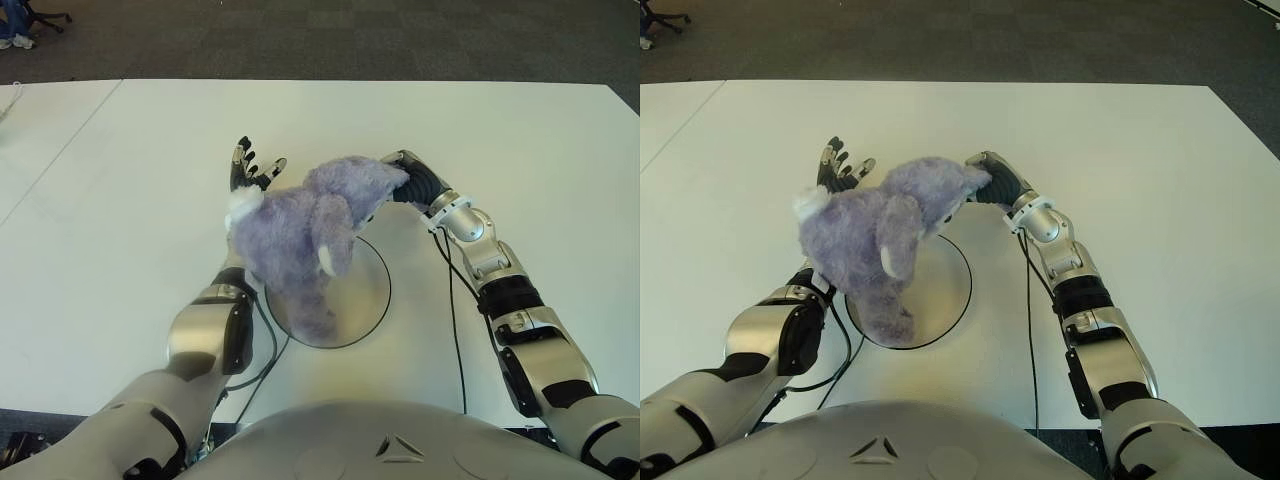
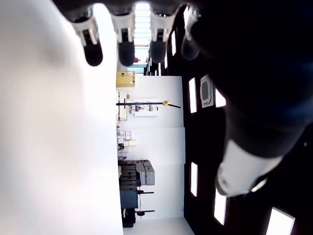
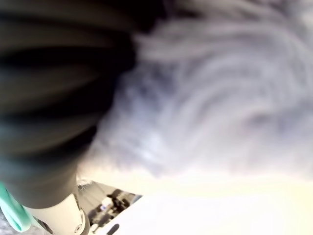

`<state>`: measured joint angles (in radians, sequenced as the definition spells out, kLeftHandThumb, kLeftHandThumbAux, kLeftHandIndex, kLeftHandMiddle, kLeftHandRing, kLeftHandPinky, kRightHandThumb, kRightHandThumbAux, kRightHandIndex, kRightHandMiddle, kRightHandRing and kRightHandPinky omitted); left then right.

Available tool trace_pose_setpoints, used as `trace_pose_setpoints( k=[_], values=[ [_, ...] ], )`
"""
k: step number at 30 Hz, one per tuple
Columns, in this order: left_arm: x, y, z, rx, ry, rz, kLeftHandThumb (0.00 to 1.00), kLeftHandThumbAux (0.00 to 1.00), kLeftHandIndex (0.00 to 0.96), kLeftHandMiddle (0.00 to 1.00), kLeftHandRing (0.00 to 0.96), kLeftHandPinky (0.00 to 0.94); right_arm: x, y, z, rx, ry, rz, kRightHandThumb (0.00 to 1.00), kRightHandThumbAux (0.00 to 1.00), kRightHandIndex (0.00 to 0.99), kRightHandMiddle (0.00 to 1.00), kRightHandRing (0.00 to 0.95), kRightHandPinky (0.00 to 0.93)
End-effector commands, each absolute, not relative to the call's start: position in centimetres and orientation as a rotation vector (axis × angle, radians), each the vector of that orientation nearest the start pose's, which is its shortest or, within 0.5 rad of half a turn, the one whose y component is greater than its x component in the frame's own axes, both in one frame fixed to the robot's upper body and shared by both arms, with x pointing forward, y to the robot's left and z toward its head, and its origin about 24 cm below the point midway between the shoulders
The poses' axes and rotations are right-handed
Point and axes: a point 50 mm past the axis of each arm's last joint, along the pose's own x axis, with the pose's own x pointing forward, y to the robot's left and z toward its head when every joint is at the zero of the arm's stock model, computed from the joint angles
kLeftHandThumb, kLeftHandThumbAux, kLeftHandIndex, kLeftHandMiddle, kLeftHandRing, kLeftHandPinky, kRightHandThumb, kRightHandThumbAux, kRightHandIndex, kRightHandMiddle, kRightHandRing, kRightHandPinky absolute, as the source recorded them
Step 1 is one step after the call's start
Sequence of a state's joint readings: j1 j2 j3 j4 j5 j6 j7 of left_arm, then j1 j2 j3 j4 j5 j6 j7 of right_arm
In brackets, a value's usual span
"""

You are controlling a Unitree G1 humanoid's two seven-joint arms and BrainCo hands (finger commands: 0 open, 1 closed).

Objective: Put the doll into the plate.

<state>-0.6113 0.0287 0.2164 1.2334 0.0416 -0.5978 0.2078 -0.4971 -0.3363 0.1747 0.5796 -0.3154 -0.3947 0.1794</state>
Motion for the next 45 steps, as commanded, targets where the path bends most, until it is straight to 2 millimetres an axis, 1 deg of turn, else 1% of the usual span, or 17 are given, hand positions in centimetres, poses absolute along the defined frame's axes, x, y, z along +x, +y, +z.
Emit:
trace_pose_setpoints(
  k=[1, 8, 15, 17, 18, 19, 21, 22, 23, 24, 25, 26, 28, 31, 37, 42, 45],
  values=[
    [26.7, 14.4, -7.6, -0.021, 0.409, 0.225, 0.04, 0.769, 0.04, 0.079, 0.083, 0.101, 34.7, -15.7, 7.5, -0.72, -0.156, 0.416, 0.246, 0.735, 0.749, 0.87, 0.871, 0.878],
    [26.7, 14.4, -7.6, -0.033, 0.415, 0.226, 0.034, 0.77, 0.047, 0.083, 0.09, 0.116, 35.5, -16.2, 7.3, -0.691, -0.118, 0.406, 0.264, 0.732, 0.737, 0.859, 0.86, 0.852],
    [26.7, 14.3, -7.6, -0.048, 0.407, 0.222, 0.029, 0.771, 0.04, 0.075, 0.082, 0.105, 35.7, -16.3, 7.4, -0.572, -0.114, 0.477, 0.252, 0.75, 0.711, 0.848, 0.852, 0.818],
    [26.7, 14.3, -7.6, -0.049, 0.403, 0.224, 0.033, 0.771, 0.04, 0.074, 0.078, 0.098, 35.7, -16.2, 7.6, -0.532, -0.117, 0.528, 0.251, 0.755, 0.565, 0.734, 0.741, 0.709],
    [26.7, 14.4, -7.5, -0.05, 0.402, 0.224, 0.039, 0.767, 0.039, 0.074, 0.079, 0.101, 35.7, -16.2, 7.6, -0.52, -0.115, 0.568, 0.148, 0.727, 0.384, 0.557, 0.592, 0.564],
    [26.7, 14.4, -7.5, -0.051, 0.402, 0.224, 0.05, 0.764, 0.039, 0.076, 0.081, 0.109, 35.6, -16.1, 7.7, -0.516, -0.114, 0.595, 0.07, 0.635, 0.243, 0.388, 0.388, 0.357],
    [26.7, 14.4, -7.5, -0.05, 0.402, 0.223, 0.054, 0.763, 0.039, 0.077, 0.082, 0.111, 35.6, -16.1, 7.7, -0.515, -0.112, 0.632, 0.045, 0.609, 0.201, 0.338, 0.327, 0.296],
    [26.7, 14.4, -7.5, -0.05, 0.403, 0.222, 0.056, 0.765, 0.039, 0.079, 0.083, 0.112, 35.6, -16.1, 7.7, -0.516, -0.112, 0.643, 0.035, 0.567, 0.151, 0.295, 0.281, 0.244],
    [26.7, 14.3, -7.5, -0.049, 0.403, 0.221, 0.057, 0.765, 0.039, 0.079, 0.084, 0.112, 35.6, -16.1, 7.7, -0.524, -0.111, 0.665, 0.033, 0.561, 0.142, 0.288, 0.273, 0.235],
    [26.8, 14.3, -7.5, -0.049, 0.404, 0.219, 0.059, 0.767, 0.039, 0.08, 0.086, 0.112, 35.5, -16.1, 7.7, -0.529, -0.11, 0.681, 0.029, 0.518, 0.081, 0.249, 0.246, 0.206],
    [26.8, 14.3, -7.5, -0.048, 0.405, 0.218, 0.061, 0.77, 0.038, 0.081, 0.086, 0.11, 35.5, -16.1, 7.7, -0.539, -0.107, 0.698, 0.027, 0.494, 0.059, 0.212, 0.213, 0.176],
    [26.7, 14.3, -7.6, -0.047, 0.406, 0.218, 0.062, 0.77, 0.038, 0.081, 0.086, 0.109, 35.5, -16.1, 7.7, -0.55, -0.103, 0.715, 0.026, 0.486, 0.053, 0.197, 0.198, 0.164],
    [26.7, 14.3, -7.6, -0.043, 0.41, 0.219, 0.064, 0.772, 0.039, 0.086, 0.092, 0.113, 35.4, -16.2, 7.5, -0.569, -0.092, 0.737, 0.012, 0.442, 0.016, 0.125, 0.123, 0.103],
    [26.7, 14.4, -7.6, -0.036, 0.414, 0.222, 0.061, 0.771, 0.04, 0.09, 0.096, 0.117, 35.4, -16.2, 7.4, -0.588, -0.081, 0.75, 0.001, 0.42, 0.0, 0.092, 0.09, 0.083],
    [26.6, 14.4, -7.7, -0.026, 0.415, 0.222, 0.053, 0.771, 0.042, 0.093, 0.099, 0.119, 35.4, -16.3, 7.3, -0.607, -0.077, 0.742, 0.0, 0.416, 0.0, 0.072, 0.074, 0.07],
    [26.5, 14.5, -7.7, -0.026, 0.409, 0.227, 0.054, 0.772, 0.048, 0.094, 0.101, 0.124, 35.4, -16.4, 7.2, -0.609, -0.082, 0.723, 0.0, 0.429, 0.0, 0.099, 0.096, 0.084],
    [26.6, 14.4, -7.7, -0.028, 0.407, 0.227, 0.054, 0.771, 0.049, 0.093, 0.101, 0.126, 35.5, -16.4, 7.2, -0.607, -0.082, 0.714, 0.0, 0.445, 0.008, 0.111, 0.11, 0.109]
  ],
)
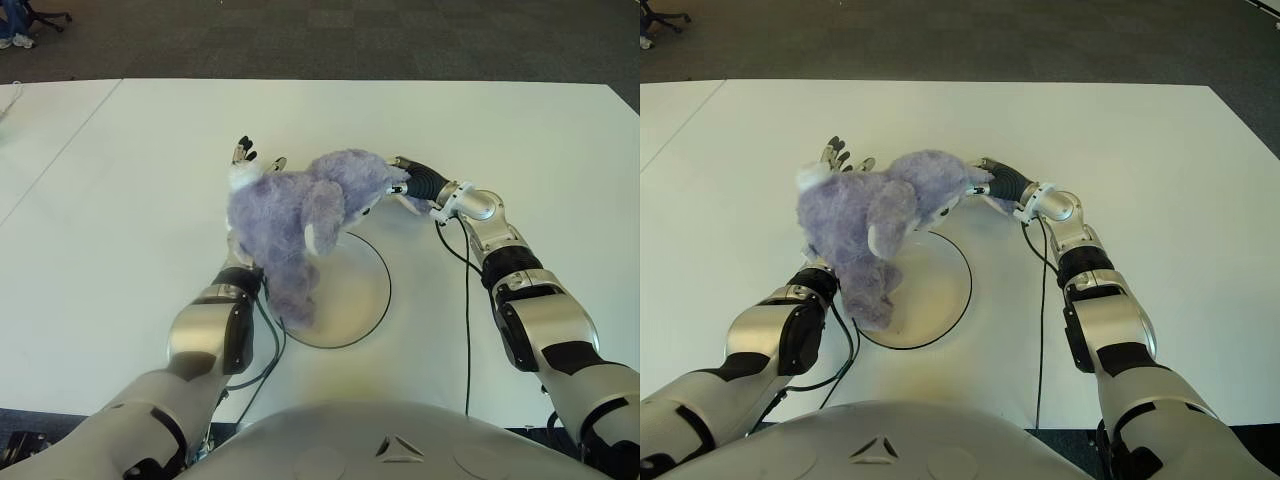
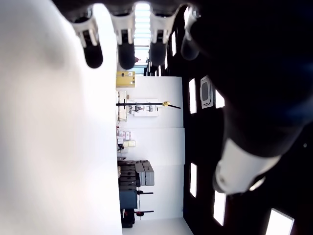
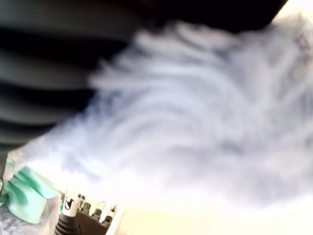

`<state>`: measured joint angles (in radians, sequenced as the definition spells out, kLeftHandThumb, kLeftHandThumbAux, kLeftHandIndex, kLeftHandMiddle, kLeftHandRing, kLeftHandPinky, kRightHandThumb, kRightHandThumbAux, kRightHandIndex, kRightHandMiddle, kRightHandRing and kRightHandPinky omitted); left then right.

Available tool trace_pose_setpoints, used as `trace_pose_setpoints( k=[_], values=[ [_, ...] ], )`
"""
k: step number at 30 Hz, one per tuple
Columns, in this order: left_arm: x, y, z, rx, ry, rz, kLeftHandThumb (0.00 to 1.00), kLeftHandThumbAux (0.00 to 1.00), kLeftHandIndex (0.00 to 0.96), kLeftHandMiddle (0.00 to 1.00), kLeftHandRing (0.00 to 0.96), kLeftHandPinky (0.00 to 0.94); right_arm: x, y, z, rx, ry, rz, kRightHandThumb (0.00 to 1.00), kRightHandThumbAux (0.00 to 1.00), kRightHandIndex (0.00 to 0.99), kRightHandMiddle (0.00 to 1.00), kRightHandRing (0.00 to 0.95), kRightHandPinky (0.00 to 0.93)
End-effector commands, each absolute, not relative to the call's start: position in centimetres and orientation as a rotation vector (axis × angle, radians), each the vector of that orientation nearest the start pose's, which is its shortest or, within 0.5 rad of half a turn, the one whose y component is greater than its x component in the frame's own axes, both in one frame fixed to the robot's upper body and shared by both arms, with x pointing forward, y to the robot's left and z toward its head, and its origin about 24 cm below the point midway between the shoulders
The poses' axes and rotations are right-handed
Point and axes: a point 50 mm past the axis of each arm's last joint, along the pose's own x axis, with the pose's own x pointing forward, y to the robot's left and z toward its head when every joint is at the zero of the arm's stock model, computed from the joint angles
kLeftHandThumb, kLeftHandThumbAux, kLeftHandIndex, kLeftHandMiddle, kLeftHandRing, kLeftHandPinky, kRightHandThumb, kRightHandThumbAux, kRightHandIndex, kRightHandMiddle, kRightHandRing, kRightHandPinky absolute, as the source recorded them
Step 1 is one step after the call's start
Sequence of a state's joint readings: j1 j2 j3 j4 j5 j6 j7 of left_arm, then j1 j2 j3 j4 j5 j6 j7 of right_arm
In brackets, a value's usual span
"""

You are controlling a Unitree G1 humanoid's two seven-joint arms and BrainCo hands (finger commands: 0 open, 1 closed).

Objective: Put the doll into the plate.

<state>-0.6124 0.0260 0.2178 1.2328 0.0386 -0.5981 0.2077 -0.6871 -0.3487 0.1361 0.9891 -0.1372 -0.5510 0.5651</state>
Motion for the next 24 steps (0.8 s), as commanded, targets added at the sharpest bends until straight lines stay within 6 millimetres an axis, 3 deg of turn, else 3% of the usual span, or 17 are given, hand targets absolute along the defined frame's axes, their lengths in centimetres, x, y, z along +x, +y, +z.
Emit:
trace_pose_setpoints(
  k=[1, 4, 7, 10, 11, 12, 17, 24],
  values=[
    [26.55, 14.34, -7.67, -0.028, 0.408, 0.227, 0.054, 0.771, 0.049, 0.093, 0.101, 0.126, 35.51, -16.52, 7.22, -0.605, -0.081, 0.706, 0.0, 0.446, 0.008, 0.111, 0.111, 0.11],
    [26.54, 14.29, -7.7, -0.028, 0.411, 0.224, 0.043, 0.771, 0.047, 0.087, 0.093, 0.111, 35.61, -16.65, 7.19, -0.602, -0.077, 0.689, 0.0, 0.509, 0.066, 0.169, 0.207, 0.275],
    [26.55, 14.29, -7.72, -0.026, 0.415, 0.222, 0.038, 0.774, 0.046, 0.084, 0.091, 0.111, 35.74, -16.76, 7.25, -0.598, -0.078, 0.665, 0.0, 0.547, 0.127, 0.234, 0.308, 0.382],
    [26.55, 14.29, -7.73, -0.027, 0.416, 0.222, 0.04, 0.781, 0.044, 0.084, 0.093, 0.121, 35.84, -16.87, 7.29, -0.586, -0.083, 0.634, 0.0, 0.624, 0.259, 0.401, 0.437, 0.481],
    [26.56, 14.28, -7.73, -0.029, 0.418, 0.222, 0.04, 0.781, 0.044, 0.084, 0.093, 0.121, 35.87, -16.9, 7.29, -0.579, -0.084, 0.624, 0.0, 0.629, 0.27, 0.412, 0.447, 0.49],
    [26.56, 14.27, -7.74, -0.031, 0.418, 0.222, 0.042, 0.782, 0.043, 0.083, 0.094, 0.122, 35.9, -16.93, 7.29, -0.574, -0.085, 0.616, 0.0, 0.657, 0.365, 0.478, 0.52, 0.562],
    [26.64, 14.23, -7.65, -0.051, 0.411, 0.223, 0.04, 0.781, 0.038, 0.074, 0.084, 0.107, 35.88, -17.11, 7.22, -0.541, -0.093, 0.577, 0.051, 0.731, 0.492, 0.633, 0.642, 0.627],
    [26.68, 14.17, -7.64, -0.051, 0.413, 0.218, 0.029, 0.781, 0.04, 0.078, 0.086, 0.109, 35.87, -17.06, 7.29, -0.532, -0.107, 0.556, 0.137, 0.784, 0.581, 0.718, 0.709, 0.679]
  ],
)
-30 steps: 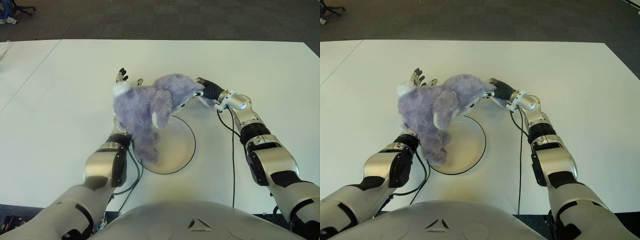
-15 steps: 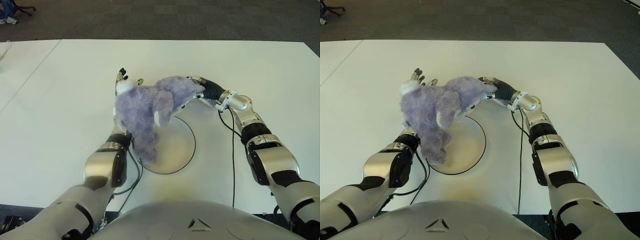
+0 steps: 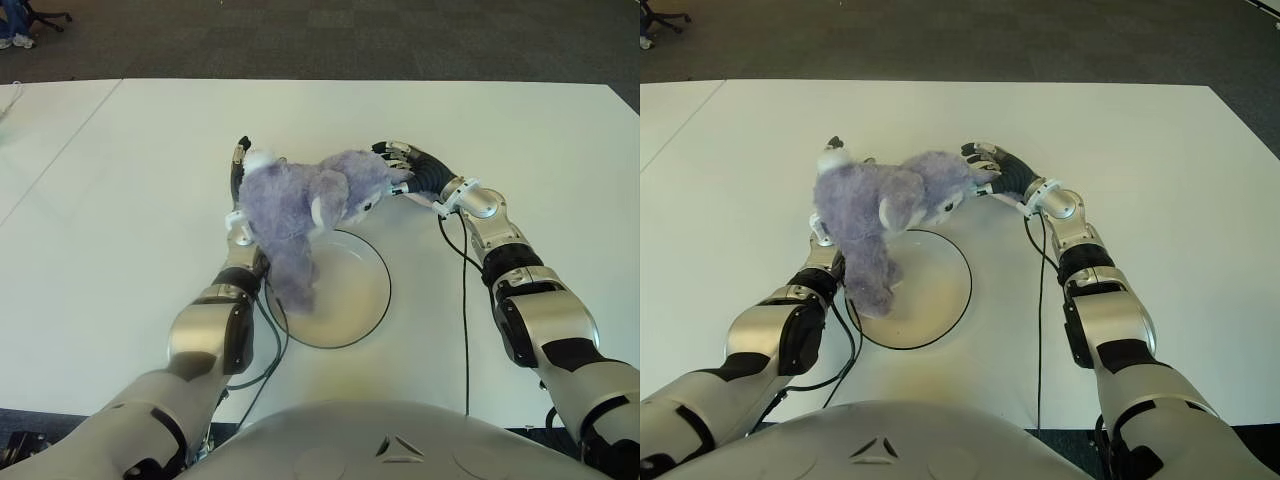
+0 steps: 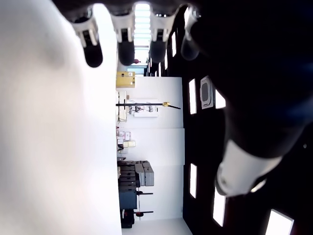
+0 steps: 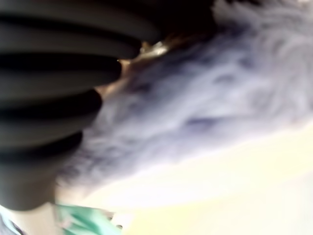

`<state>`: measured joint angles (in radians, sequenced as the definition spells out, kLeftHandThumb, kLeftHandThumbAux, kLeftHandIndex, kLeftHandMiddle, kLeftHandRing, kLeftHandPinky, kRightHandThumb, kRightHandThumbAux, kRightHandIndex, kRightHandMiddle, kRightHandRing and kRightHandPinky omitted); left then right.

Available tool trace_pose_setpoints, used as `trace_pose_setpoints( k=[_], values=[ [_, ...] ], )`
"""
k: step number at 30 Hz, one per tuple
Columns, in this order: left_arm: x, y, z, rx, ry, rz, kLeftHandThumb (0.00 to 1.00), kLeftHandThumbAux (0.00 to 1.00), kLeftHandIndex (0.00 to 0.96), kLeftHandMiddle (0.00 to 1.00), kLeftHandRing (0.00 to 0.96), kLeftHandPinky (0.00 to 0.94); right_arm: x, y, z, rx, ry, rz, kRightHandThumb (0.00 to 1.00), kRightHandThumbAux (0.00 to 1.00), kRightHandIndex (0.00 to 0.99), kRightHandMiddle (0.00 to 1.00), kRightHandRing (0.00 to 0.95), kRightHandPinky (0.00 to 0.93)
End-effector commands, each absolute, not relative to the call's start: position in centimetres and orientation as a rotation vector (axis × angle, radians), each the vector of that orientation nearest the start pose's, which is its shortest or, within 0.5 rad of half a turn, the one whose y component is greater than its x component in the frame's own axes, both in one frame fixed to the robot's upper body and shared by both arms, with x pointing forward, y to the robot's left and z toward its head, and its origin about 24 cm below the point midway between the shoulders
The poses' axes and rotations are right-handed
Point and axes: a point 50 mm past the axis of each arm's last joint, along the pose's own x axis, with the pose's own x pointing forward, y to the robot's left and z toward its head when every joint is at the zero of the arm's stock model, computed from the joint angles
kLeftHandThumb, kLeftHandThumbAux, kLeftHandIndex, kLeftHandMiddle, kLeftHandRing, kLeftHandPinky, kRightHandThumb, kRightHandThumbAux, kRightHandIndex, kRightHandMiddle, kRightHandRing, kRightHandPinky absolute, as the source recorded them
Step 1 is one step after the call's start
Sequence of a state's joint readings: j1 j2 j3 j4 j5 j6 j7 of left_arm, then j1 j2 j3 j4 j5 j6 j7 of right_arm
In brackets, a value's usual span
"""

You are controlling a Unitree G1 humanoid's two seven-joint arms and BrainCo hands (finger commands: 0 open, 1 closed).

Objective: Put the doll into the plate.

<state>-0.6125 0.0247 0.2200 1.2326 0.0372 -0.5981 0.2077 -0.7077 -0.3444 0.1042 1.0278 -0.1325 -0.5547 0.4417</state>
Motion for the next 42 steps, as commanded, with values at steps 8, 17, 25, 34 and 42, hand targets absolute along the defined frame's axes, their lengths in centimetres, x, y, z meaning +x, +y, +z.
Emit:
trace_pose_setpoints(
  k=[8, 17, 25, 34, 42],
  values=[
    [26.58, 14.46, -7.66, -0.031, 0.408, 0.225, 0.044, 0.782, 0.044, 0.084, 0.091, 0.122, 35.91, -16.89, 7.41, -0.534, -0.112, 0.551, 0.177, 0.809, 0.624, 0.764, 0.747, 0.717],
    [26.68, 14.31, -7.53, -0.031, 0.397, 0.219, 0.092, 0.773, 0.051, 0.09, 0.093, 0.117, 35.94, -16.87, 7.56, -0.54, -0.122, 0.545, 0.177, 0.802, 0.646, 0.784, 0.765, 0.731],
    [26.76, 14.16, -7.48, -0.037, 0.397, 0.219, 0.072, 0.779, 0.045, 0.083, 0.085, 0.109, 35.92, -16.91, 7.55, -0.557, -0.122, 0.538, 0.189, 0.807, 0.63, 0.774, 0.752, 0.716],
    [26.79, 14.21, -7.57, -0.049, 0.414, 0.224, 0.058, 0.793, 0.039, 0.08, 0.088, 0.112, 36.0, -17.01, 7.45, -0.584, -0.112, 0.503, 0.204, 0.806, 0.615, 0.762, 0.74, 0.713],
    [26.81, 14.17, -7.49, -0.058, 0.404, 0.224, 0.046, 0.789, 0.04, 0.081, 0.086, 0.112, 36.05, -17.13, 7.45, -0.597, -0.112, 0.465, 0.226, 0.807, 0.62, 0.769, 0.75, 0.729]
  ],
)
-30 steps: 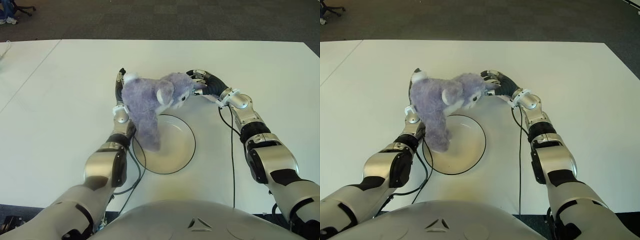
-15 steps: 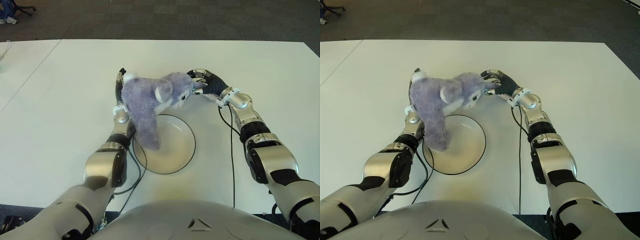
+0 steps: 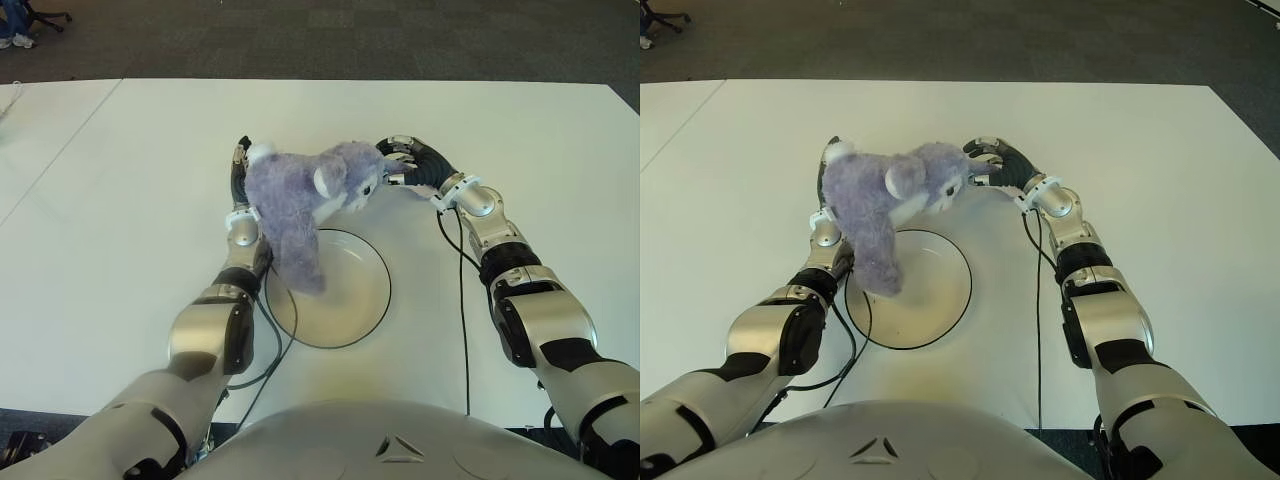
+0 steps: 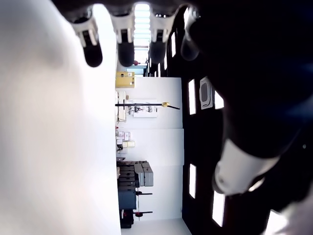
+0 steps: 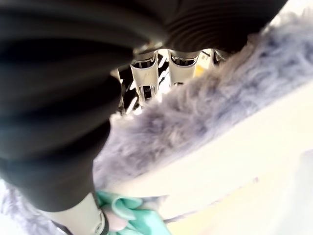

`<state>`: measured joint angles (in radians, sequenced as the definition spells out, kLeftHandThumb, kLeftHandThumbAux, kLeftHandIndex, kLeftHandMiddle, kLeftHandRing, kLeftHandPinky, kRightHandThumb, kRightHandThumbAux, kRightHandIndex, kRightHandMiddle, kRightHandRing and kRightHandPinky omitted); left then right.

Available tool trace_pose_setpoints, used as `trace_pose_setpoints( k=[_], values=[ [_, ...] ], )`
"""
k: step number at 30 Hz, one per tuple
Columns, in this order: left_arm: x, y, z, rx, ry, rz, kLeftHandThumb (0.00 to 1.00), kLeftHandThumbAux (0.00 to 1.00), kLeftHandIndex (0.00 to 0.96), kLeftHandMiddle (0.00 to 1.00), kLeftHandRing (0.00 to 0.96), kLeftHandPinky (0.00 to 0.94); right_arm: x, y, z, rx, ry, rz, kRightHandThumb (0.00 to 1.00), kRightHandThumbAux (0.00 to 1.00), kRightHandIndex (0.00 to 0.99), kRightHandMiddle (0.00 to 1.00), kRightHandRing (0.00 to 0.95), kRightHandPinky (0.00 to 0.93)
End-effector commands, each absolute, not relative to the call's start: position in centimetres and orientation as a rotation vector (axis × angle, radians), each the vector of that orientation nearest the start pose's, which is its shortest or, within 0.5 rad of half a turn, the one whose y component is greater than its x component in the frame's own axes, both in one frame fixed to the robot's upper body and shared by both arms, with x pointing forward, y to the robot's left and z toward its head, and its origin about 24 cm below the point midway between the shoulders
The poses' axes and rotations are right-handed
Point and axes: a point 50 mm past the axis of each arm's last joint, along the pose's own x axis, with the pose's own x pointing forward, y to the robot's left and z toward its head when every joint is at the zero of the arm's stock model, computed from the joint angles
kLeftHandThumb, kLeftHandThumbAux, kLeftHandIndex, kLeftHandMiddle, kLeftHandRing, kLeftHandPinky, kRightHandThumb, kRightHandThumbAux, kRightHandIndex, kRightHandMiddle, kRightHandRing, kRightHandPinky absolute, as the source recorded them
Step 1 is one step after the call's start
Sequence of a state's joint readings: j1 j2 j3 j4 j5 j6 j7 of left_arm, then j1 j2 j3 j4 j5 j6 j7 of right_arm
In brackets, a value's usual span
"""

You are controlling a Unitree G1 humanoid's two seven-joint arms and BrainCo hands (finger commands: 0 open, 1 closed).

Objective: Put the doll into the plate.

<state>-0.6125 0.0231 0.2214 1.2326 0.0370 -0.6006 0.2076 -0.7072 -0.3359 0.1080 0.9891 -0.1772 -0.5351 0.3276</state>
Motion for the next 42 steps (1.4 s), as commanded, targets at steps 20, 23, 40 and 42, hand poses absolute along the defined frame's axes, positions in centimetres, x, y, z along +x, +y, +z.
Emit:
trace_pose_setpoints(
  k=[20, 23, 40, 42],
  values=[
    [26.8, 14.3, -7.6, -0.042, 0.416, 0.225, 0.05, 0.778, 0.044, 0.092, 0.099, 0.122, 36.1, -17.8, 6.9, -0.572, -0.012, 0.441, 0.127, 0.781, 0.697, 0.825, 0.821, 0.83],
    [26.8, 14.3, -7.6, -0.05, 0.416, 0.225, 0.059, 0.772, 0.047, 0.091, 0.101, 0.135, 35.7, -17.7, 6.9, -0.581, -0.009, 0.465, 0.136, 0.782, 0.742, 0.857, 0.852, 0.861],
    [26.8, 14.1, -7.5, -0.039, 0.408, 0.224, 0.031, 0.759, 0.044, 0.088, 0.094, 0.117, 32.4, -17.9, 3.3, -0.776, 0.06, 0.502, 0.145, 0.742, 0.789, 0.885, 0.878, 0.881],
    [26.8, 14.1, -7.5, -0.037, 0.407, 0.224, 0.028, 0.757, 0.045, 0.09, 0.097, 0.125, 32.1, -17.9, 3.0, -0.772, 0.078, 0.508, 0.168, 0.747, 0.791, 0.887, 0.881, 0.884]
  ],
)
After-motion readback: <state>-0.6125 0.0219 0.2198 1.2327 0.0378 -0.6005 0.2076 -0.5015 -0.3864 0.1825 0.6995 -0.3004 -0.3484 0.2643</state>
